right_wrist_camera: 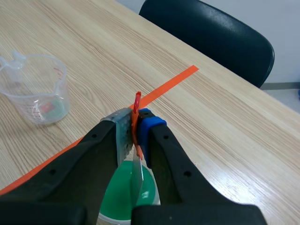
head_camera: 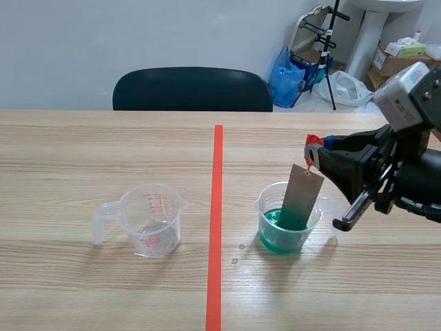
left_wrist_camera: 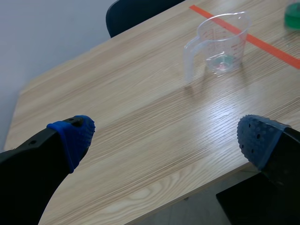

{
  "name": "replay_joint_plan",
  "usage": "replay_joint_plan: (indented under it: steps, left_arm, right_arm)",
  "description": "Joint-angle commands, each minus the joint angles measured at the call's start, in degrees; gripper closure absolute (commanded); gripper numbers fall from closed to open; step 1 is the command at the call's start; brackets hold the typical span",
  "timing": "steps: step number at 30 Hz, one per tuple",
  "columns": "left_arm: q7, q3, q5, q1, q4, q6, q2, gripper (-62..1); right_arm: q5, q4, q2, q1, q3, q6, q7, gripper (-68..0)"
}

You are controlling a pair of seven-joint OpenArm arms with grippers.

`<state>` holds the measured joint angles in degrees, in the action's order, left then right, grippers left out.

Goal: Do the redox reaction experiment

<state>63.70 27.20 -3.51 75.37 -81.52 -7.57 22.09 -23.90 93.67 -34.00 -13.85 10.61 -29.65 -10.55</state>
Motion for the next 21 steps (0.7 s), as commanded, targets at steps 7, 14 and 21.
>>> replay_joint_plan:
  steps: [7, 14, 21]
  left_arm:
    - [1.0, 0.5, -0.6, 0.1, -0.7, -0.2, -0.2, -62.3]
    - [1.0, 0.5, -0.5, 0.1, -0.7, -1.2, -0.2, -62.3]
    - [0.8, 0.5, -0.5, 0.1, -0.7, -1.2, -0.2, -62.3]
  right_arm:
    - [3.0, 0.2, 1.7, 1.0, 0.0, -0.4, -0.8, -0.7]
    - [3.6, 0.2, 2.1, 1.0, 0.0, -0.5, -0.8, -0.6]
    - [3.6, 0.2, 2.1, 1.0, 0.0, -0.5, -0.8, -0.6]
